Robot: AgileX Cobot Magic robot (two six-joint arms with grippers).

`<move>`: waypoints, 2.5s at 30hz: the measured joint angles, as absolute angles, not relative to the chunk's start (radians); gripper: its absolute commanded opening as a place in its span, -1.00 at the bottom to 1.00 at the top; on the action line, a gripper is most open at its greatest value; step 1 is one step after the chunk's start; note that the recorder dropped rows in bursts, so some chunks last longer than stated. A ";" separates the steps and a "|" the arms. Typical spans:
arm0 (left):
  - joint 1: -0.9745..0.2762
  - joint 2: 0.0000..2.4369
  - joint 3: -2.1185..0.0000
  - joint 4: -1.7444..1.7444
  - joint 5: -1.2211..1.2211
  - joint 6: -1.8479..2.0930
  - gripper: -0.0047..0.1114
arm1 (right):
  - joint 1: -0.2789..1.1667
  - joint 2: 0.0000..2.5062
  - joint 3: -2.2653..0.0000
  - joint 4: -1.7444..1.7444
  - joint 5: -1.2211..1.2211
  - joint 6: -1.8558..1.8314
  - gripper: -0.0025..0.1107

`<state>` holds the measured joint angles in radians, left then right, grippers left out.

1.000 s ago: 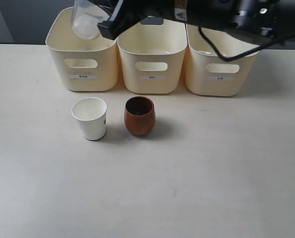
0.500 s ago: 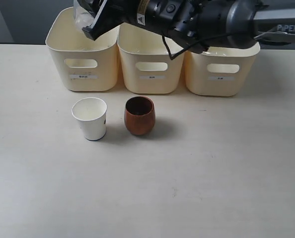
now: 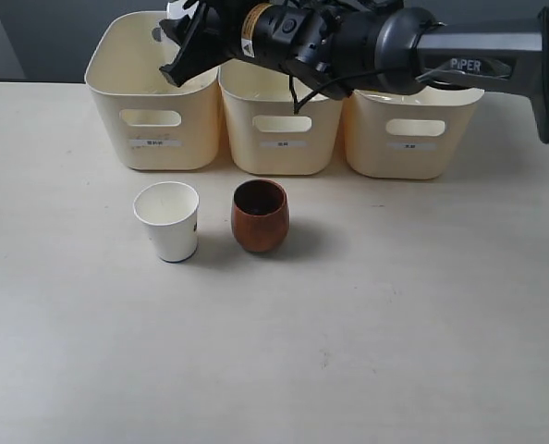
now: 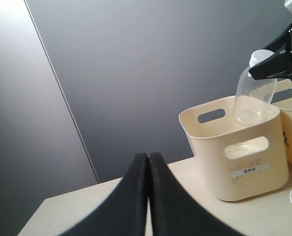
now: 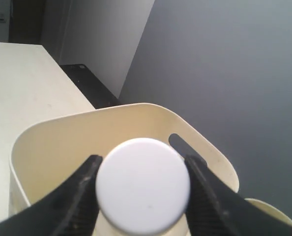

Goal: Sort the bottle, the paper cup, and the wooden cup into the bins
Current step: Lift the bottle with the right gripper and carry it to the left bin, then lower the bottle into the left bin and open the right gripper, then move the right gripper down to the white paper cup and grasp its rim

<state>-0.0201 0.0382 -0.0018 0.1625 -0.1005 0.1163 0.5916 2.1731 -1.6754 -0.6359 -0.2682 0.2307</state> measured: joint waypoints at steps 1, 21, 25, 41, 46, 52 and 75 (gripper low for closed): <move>-0.020 0.038 -0.002 0.163 -0.100 0.116 -0.92 | 0.592 2.178 -1.675 -0.636 -0.265 0.231 -0.97; -0.020 0.038 -0.002 0.163 -0.100 0.116 -0.92 | 0.592 2.194 -1.675 -0.624 -0.230 0.272 -0.23; -0.020 0.038 -0.002 0.163 -0.100 0.116 -0.92 | 0.592 2.194 -1.675 -0.624 -0.228 0.283 -0.07; -0.020 0.038 -0.002 0.163 -0.100 0.116 -0.92 | 0.638 2.188 -1.675 -0.722 -0.208 0.320 -0.07; -0.020 0.038 -0.002 0.163 -0.100 0.116 -0.92 | 0.717 2.133 -1.675 -0.874 -0.102 0.325 -0.07; -0.020 0.038 -0.002 0.163 -0.100 0.116 -0.92 | 0.802 1.999 -1.618 -0.922 -0.080 0.327 -0.07; -0.020 0.038 -0.002 0.163 -0.100 0.116 -0.92 | 0.947 1.798 -1.295 -0.442 0.245 -0.245 -0.07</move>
<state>-0.0201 0.0382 -0.0018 0.1625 -0.1005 0.1163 0.9471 1.7983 -1.2950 -0.4419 0.2454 -0.2446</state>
